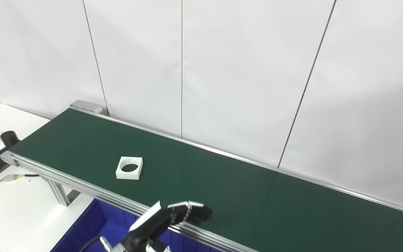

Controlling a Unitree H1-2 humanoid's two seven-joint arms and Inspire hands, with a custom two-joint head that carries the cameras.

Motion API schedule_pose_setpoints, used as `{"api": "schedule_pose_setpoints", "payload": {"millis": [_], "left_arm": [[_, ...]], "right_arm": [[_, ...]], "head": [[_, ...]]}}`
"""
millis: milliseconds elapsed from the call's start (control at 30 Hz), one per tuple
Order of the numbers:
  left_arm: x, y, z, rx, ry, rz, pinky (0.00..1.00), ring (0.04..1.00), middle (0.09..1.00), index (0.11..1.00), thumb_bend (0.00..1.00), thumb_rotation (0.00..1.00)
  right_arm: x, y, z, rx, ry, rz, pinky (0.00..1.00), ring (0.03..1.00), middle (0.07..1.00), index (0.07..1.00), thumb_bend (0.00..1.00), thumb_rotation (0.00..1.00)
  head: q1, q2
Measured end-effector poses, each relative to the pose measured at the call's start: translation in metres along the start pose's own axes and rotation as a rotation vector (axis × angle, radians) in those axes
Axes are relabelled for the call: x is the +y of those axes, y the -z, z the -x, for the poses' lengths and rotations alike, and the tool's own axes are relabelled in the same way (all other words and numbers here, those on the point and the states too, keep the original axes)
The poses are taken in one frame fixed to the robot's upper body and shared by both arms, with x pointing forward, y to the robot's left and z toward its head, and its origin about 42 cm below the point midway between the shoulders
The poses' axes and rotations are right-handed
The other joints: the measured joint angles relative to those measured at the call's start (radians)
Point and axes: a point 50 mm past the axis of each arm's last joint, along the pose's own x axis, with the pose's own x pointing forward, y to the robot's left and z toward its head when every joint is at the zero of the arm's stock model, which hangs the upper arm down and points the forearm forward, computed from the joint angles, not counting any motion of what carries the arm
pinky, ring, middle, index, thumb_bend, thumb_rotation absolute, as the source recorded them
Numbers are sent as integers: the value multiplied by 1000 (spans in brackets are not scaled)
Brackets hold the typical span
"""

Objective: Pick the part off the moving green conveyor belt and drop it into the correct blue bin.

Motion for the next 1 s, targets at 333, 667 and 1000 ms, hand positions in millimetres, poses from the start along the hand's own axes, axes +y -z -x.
{"api": "schedule_pose_setpoints", "payload": {"millis": [333,667,1000], "left_arm": [[16,-9,-23,43,7,-139,750,813,823,812,920,274],[41,-13,-50,73,44,-271,793,854,859,834,883,273],[78,-24,-80,120,64,-492,712,836,849,815,928,219]], "right_arm": [[0,2,-2,7,2,4,716,765,805,882,644,430],[1,2,-3,8,0,1,720,769,805,880,655,436],[4,1,-5,6,7,5,701,755,797,874,671,465]], "head": [[-6,-2],[-12,-3],[-17,-3]]}}
